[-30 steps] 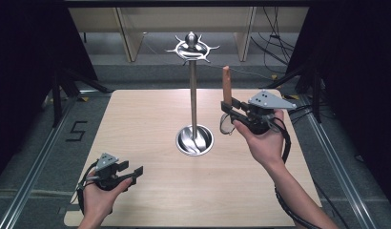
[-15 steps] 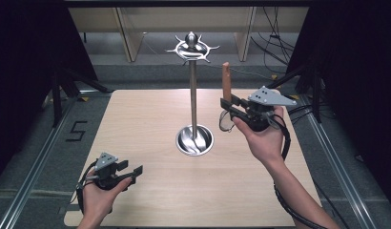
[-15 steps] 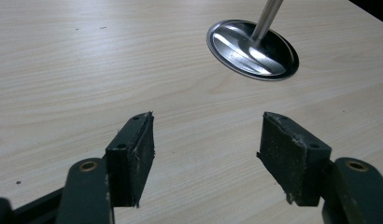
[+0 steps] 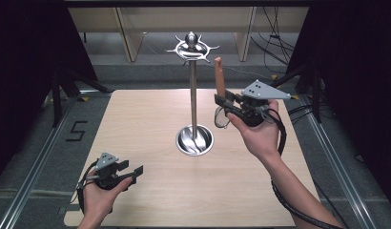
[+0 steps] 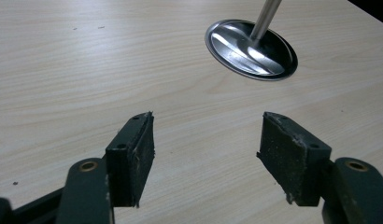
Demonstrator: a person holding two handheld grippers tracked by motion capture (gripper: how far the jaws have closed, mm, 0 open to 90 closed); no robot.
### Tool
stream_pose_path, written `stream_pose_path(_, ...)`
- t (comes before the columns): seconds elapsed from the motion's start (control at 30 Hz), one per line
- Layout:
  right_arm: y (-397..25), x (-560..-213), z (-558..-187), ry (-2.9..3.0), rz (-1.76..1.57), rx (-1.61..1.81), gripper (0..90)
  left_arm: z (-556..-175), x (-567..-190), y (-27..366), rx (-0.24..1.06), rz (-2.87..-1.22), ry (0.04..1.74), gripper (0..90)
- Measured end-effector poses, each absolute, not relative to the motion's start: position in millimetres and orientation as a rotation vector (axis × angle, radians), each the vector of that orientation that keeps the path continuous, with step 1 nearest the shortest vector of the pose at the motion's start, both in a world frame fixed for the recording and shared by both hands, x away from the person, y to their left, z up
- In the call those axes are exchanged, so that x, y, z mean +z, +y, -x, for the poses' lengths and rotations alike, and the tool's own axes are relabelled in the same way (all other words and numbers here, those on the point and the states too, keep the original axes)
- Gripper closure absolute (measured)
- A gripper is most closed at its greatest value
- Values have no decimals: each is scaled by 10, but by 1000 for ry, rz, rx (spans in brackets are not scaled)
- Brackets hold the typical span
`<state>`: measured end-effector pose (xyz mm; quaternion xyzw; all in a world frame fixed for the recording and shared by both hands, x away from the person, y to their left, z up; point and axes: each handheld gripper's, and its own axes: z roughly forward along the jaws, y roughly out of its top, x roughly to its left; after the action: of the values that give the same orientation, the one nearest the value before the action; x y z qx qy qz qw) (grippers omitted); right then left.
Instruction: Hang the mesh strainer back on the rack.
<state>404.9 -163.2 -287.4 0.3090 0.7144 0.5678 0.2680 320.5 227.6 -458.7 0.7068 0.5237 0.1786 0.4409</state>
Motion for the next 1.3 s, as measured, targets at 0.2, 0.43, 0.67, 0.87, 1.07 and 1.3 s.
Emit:
stream_pose_path(0.2, -1591, -2904, -4071, 1946, -851, 1530, 692, -3198, -4578, 2283, 451, -1761, 1298, 347)
stream_pose_path(0.43, -1560, -2862, -4112, 1963, -859, 1540, 692, -3198, -4576, 2285, 451, -1759, 1297, 347)
stream_pose_path(0.67, -1558, -2808, -4170, 1969, -875, 1540, 692, -3196, -4580, 2290, 446, -1757, 1290, 347)
stream_pose_path(0.87, -1537, -2797, -4189, 1980, -865, 1531, 692, -3195, -4581, 2278, 449, -1759, 1301, 347)
stream_pose_path(1.07, -1508, -2811, -4228, 1992, -880, 1528, 692, -3195, -4577, 2290, 450, -1761, 1297, 347)
stream_pose_path(1.3, -1420, -2831, -4246, 1998, -888, 1519, 690, -3198, -4582, 2289, 445, -1760, 1292, 347)
